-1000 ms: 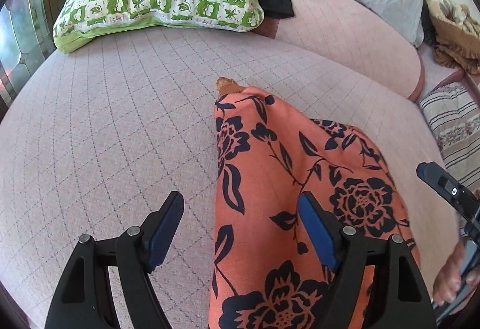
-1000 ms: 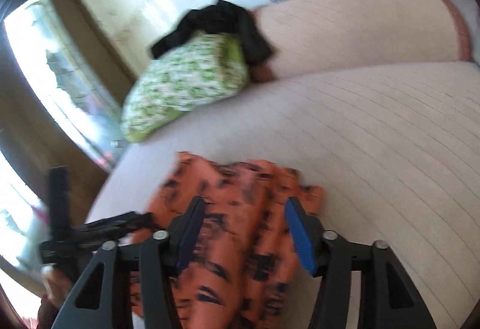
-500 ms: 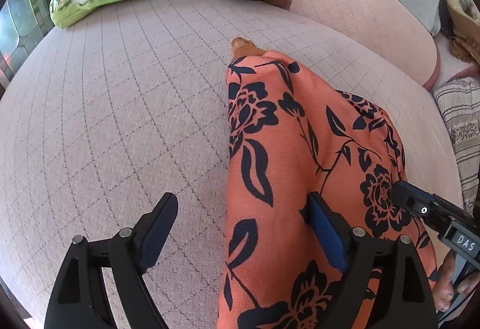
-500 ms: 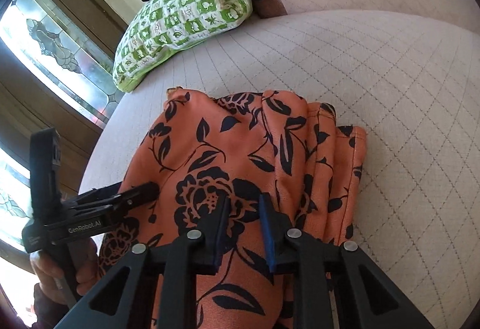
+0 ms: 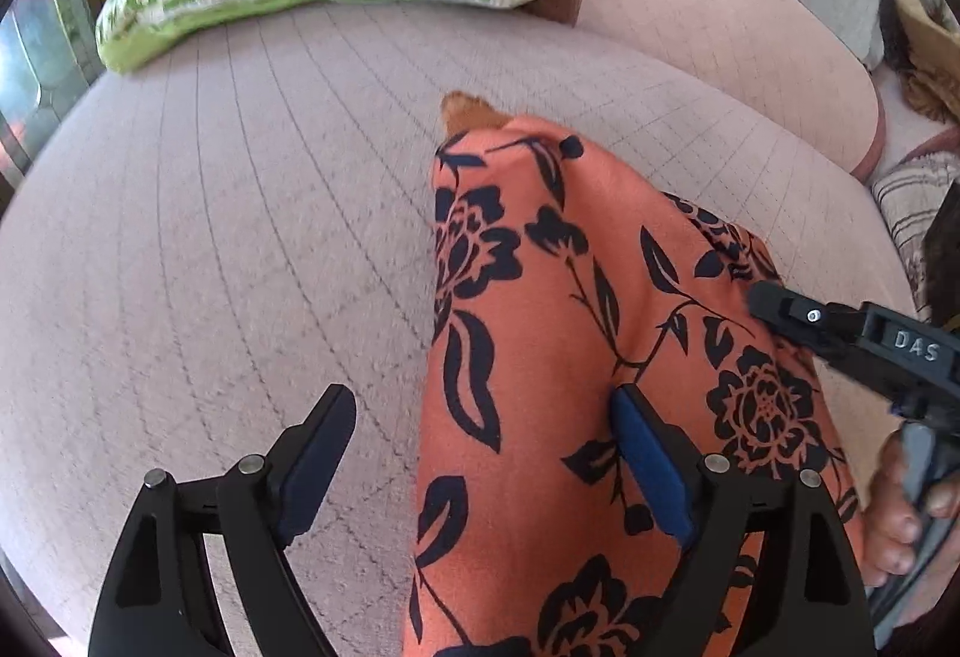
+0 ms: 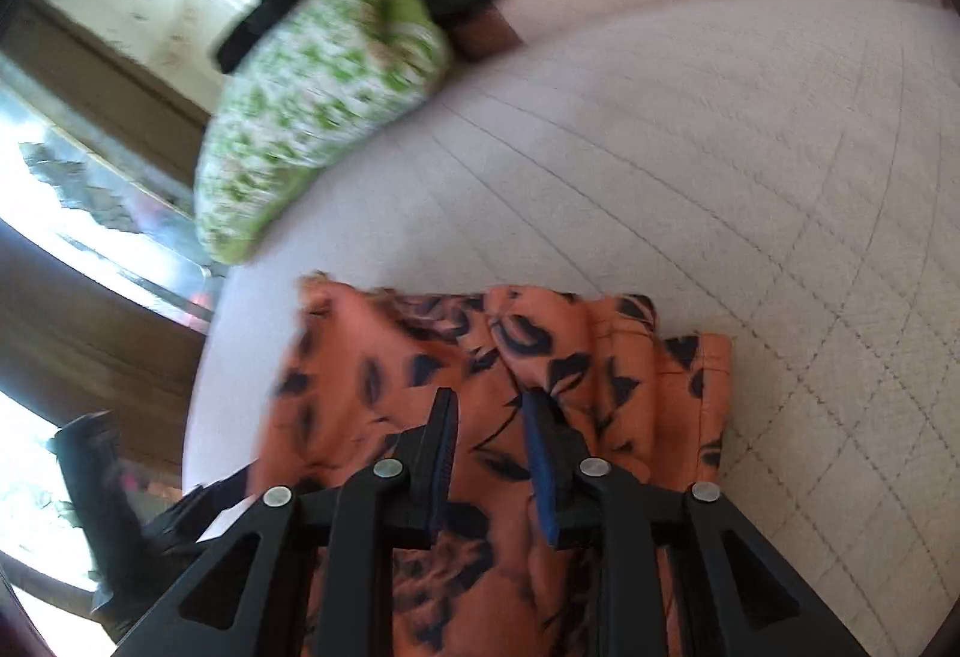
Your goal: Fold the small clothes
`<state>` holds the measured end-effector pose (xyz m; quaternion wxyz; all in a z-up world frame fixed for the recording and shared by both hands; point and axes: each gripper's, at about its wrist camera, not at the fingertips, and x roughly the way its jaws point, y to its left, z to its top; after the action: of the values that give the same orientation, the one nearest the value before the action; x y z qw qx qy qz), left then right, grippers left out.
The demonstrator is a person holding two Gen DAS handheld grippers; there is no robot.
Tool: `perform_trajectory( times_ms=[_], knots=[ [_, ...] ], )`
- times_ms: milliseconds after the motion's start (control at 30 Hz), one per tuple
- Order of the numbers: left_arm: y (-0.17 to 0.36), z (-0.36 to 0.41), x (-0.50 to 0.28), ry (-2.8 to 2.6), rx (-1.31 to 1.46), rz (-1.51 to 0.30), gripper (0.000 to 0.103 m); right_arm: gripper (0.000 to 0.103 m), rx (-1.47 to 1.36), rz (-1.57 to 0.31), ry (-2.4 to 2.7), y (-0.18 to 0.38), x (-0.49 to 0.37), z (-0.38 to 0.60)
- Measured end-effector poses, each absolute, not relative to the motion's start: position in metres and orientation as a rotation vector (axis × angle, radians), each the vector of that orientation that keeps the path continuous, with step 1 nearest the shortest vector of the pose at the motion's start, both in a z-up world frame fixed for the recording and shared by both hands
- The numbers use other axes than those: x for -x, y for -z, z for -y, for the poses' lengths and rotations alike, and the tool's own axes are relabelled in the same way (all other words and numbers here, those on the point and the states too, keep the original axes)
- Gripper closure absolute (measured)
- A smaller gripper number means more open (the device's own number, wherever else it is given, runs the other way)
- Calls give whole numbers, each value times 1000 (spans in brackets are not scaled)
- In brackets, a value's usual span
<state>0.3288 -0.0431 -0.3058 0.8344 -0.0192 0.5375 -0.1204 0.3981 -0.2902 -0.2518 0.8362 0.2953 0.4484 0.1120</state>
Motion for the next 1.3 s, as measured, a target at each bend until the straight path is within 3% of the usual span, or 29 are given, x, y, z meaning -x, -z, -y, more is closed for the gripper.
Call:
perform_trajectory(
  times_ms=[300,567,767,867,933,1067,1300],
  knots=[
    [298,15,-326,268,119,-1138,15,76,-654,-910,-296,241,-377,297],
    [270,8,-274,272,74,-1066,15,76,-572,-811,-389,206,-298,288],
    [285,24,-236,193,-79,-1074,15,75,-548,-883,-376,231,-246,268],
    [296,20,-226,177,-76,-1047,13,77,-546,-948,-363,253,-243,260],
    [307,16,-232,148,-47,-1064,0,77,-521,-935,-348,254,-242,256],
    [304,9,-227,130,2,-1044,0,77,-437,-891,-298,252,-235,243],
    [257,6,-152,84,-63,-882,1,77,-348,-778,-194,236,-196,235]
  ],
)
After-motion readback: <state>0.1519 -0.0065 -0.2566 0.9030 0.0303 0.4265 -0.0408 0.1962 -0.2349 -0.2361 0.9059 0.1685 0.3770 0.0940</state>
